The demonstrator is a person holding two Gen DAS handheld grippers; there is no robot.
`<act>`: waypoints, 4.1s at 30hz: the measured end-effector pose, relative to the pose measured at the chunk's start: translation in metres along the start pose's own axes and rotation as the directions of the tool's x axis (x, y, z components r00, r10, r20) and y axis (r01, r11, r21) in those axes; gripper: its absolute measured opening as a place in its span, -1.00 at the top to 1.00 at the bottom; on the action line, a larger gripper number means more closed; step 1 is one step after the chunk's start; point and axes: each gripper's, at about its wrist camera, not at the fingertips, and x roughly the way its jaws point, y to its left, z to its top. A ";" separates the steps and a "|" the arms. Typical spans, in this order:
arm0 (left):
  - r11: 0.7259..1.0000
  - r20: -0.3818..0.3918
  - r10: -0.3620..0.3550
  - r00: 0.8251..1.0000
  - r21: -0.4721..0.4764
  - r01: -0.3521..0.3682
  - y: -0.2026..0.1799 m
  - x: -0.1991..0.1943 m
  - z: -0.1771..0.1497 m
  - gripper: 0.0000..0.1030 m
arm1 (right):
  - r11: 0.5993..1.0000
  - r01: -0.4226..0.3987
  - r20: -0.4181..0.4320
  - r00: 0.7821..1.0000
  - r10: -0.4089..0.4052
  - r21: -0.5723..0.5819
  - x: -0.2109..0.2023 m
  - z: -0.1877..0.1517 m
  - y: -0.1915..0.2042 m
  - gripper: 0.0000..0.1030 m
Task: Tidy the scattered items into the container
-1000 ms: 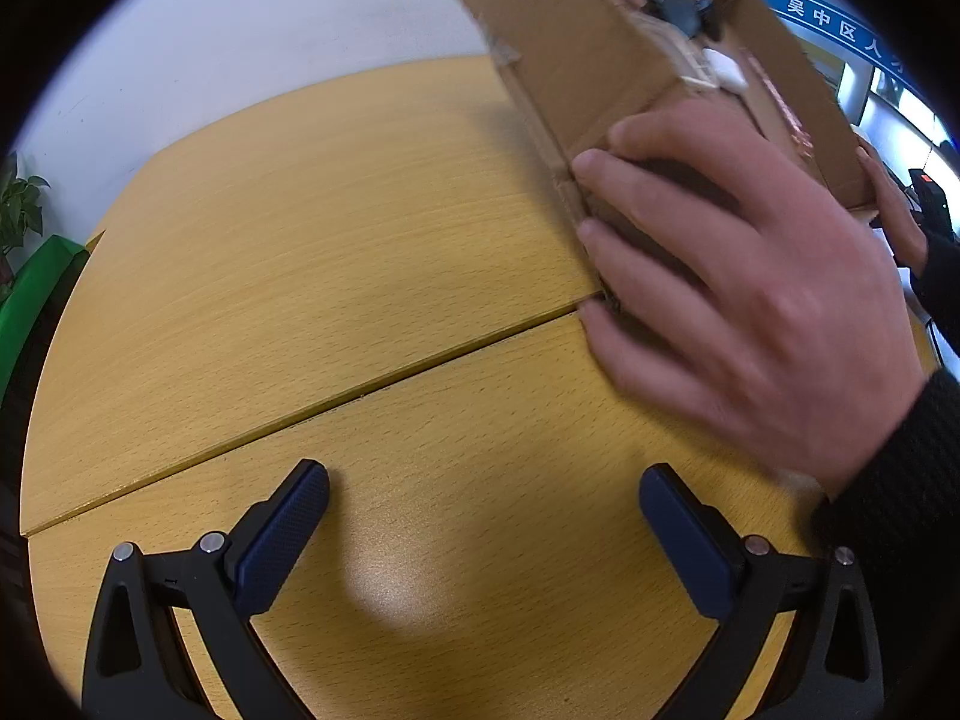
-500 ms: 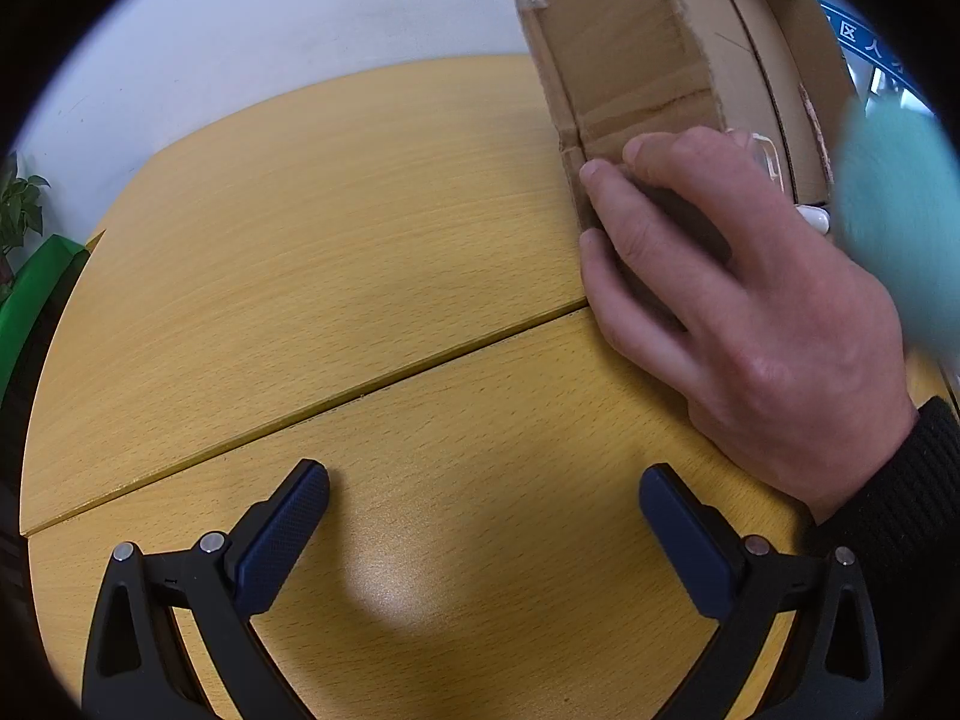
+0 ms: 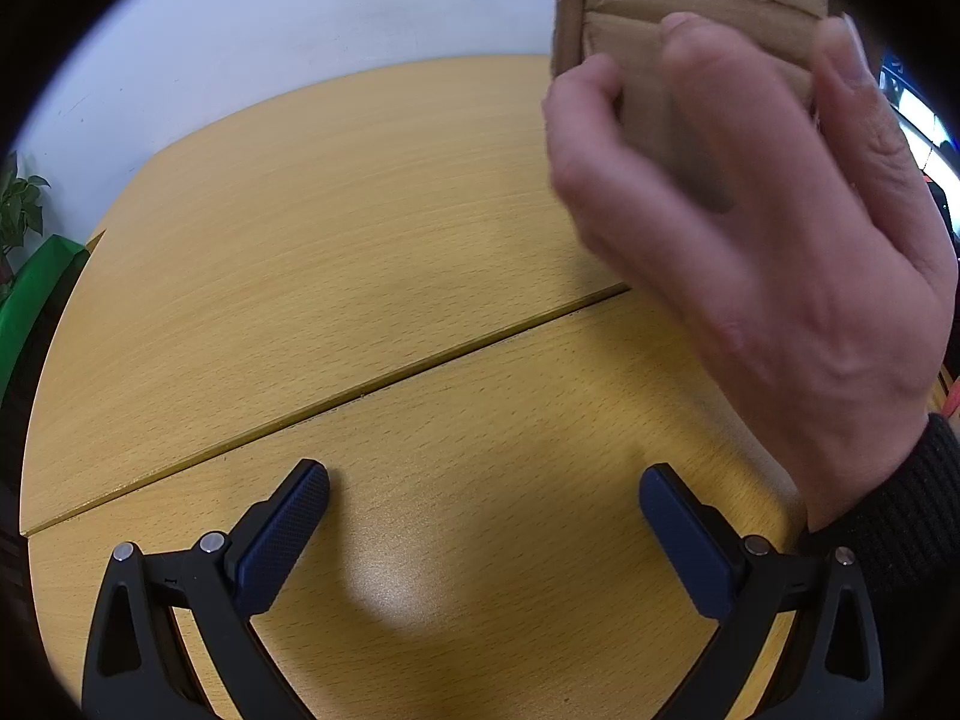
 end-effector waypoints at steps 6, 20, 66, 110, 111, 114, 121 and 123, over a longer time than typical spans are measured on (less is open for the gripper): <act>1.000 0.000 0.000 1.000 0.000 0.000 0.000 0.000 0.000 -1.00 | 1.000 0.000 0.000 1.000 0.000 0.000 0.000 0.000 0.000 -1.00; 1.000 0.000 -0.001 1.000 0.001 0.001 0.001 0.000 -0.001 -1.00 | 1.000 0.000 0.000 1.000 0.000 0.000 0.001 0.000 -0.001 -1.00; 1.000 -0.001 -0.003 1.000 0.004 0.003 0.001 0.000 -0.001 -1.00 | 1.000 0.000 0.001 1.000 0.000 -0.001 0.002 0.000 -0.002 -1.00; 1.000 0.000 0.004 1.000 -0.005 -0.004 0.002 -0.001 -0.003 -1.00 | 0.978 0.123 -0.011 0.992 -0.123 0.167 0.003 0.000 0.016 -1.00; 1.000 0.000 0.011 1.000 -0.016 -0.011 0.002 -0.001 -0.003 -1.00 | 0.976 0.129 -0.012 0.992 -0.129 0.174 0.002 -0.002 0.020 -1.00; 0.992 -0.004 0.076 0.997 -0.104 -0.076 -0.010 -0.002 0.000 -1.00 | 0.981 0.117 -0.009 0.993 -0.117 0.155 -0.001 -0.004 0.032 -1.00; 0.967 -0.016 0.150 0.988 -0.204 -0.151 -0.030 -0.004 0.001 -1.00 | 0.964 0.157 -0.018 0.987 -0.157 0.213 -0.006 -0.011 0.044 -1.00; 0.958 -0.019 0.169 0.985 -0.233 -0.168 -0.036 -0.006 -0.003 -1.00 | 0.960 0.167 -0.020 0.986 -0.167 0.225 -0.005 -0.010 0.048 -1.00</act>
